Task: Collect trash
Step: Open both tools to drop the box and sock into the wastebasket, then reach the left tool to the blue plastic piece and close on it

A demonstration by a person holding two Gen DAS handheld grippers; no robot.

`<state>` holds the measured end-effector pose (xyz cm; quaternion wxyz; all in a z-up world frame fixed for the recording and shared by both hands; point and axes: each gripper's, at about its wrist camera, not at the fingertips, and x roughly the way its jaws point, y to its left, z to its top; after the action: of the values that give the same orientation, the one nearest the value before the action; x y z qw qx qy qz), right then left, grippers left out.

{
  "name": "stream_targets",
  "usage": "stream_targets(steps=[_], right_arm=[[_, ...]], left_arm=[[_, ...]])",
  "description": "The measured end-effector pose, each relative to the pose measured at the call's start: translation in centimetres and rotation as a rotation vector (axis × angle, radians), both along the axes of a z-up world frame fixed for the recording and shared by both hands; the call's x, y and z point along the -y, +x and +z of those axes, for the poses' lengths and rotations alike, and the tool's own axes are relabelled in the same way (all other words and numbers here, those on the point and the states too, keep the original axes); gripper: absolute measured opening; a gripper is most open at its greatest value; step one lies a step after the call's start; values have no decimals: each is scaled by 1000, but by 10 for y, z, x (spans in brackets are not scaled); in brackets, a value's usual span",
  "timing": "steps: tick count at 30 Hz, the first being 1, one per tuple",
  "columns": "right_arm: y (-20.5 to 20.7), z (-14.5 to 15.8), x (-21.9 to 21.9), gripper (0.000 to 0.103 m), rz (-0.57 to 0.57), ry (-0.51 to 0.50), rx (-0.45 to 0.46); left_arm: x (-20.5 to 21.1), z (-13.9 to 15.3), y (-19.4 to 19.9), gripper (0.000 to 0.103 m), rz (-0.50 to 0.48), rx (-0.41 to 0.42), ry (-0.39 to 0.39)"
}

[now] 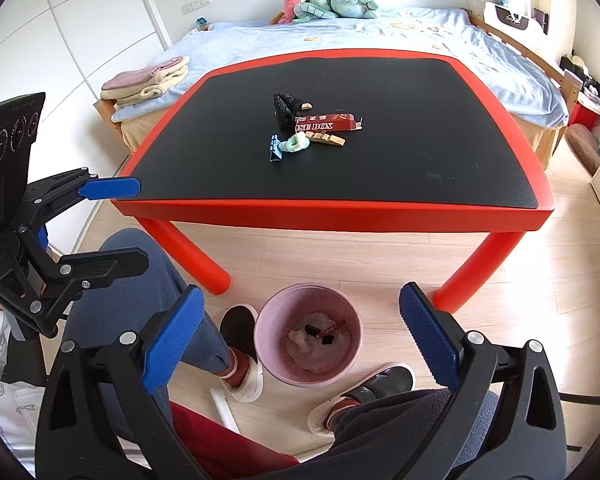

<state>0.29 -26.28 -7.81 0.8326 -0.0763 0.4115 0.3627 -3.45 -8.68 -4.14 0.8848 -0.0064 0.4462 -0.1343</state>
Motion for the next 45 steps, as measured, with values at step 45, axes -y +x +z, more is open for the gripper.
stream_targets(steps=[45], right_arm=[[95,22,-60,99,65,-43,44]], left_arm=[[-50,-4,78,95,43,-12,46]])
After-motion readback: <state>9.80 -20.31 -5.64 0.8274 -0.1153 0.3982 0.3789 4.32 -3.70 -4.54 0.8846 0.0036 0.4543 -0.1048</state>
